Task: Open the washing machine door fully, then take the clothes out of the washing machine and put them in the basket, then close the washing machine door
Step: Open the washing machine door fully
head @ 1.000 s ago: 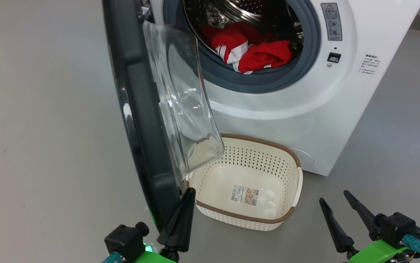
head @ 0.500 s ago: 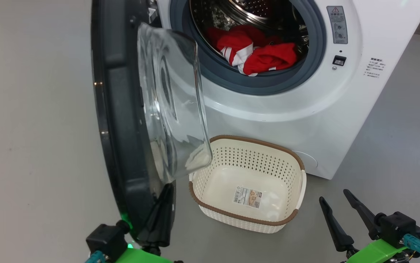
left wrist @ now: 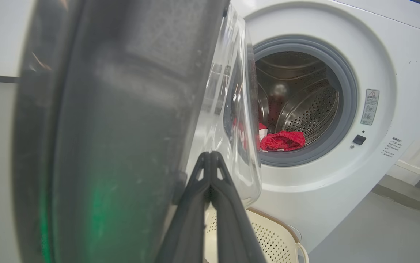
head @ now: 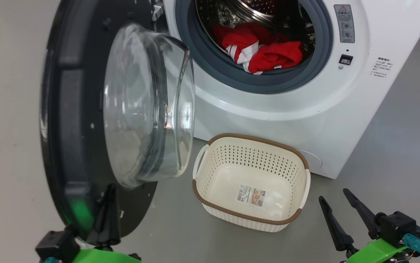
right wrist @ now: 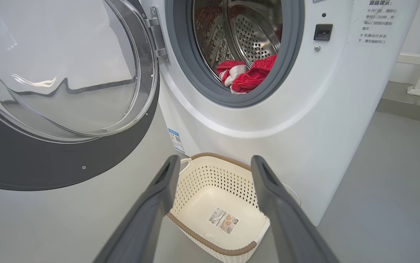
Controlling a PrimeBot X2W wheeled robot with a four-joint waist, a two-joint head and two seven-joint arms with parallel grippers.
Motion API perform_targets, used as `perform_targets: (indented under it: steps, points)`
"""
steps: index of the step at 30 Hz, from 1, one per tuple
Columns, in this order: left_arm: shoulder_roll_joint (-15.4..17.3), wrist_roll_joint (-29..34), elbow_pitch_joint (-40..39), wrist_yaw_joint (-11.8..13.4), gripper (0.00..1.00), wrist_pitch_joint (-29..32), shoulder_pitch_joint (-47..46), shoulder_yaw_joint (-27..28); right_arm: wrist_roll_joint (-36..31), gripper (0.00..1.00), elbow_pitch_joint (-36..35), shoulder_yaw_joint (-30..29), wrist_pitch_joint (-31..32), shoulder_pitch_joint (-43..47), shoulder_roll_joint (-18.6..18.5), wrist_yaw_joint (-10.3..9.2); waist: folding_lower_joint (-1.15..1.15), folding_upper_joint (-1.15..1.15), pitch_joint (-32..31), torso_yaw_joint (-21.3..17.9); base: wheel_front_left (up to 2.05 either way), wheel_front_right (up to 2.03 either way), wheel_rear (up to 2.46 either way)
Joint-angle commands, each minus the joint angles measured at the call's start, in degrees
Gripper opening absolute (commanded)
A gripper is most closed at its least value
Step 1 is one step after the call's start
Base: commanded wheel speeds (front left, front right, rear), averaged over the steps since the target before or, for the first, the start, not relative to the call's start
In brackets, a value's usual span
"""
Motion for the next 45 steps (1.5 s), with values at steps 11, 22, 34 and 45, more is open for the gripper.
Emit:
perform_targets:
  steps: [11,22,34,45]
  points:
    - [2.25,2.58,2.48,-1.80,0.00,-0.29,-3.96,12.22,-0.79,1.00,-1.77,1.39,-0.79,-1.08,-1.04,0.35,0.00,0.00,0.99,-0.60,0.00,0.00,0.00]
    - [5.00,6.56,8.18,-2.90,0.00,-0.29,-10.20,21.00,-0.72,1.00,-1.97,1.69,-0.79,-2.16,-2.05,0.35,0.00,0.00,2.91,-1.07,0.00,0.00,0.00]
    - [7.30,9.05,14.86,-3.97,0.00,-0.29,-16.68,28.80,-0.93,1.00,-2.42,1.85,-0.79,-2.92,-2.86,0.35,0.00,0.00,5.09,-1.91,0.00,0.00,0.00]
    - [9.51,11.99,20.34,-4.98,0.00,-0.29,-22.77,36.18,-0.72,1.00,-2.91,2.51,-0.79,-5.16,-3.96,0.35,0.00,0.00,8.27,-3.39,0.00,0.00,0.00]
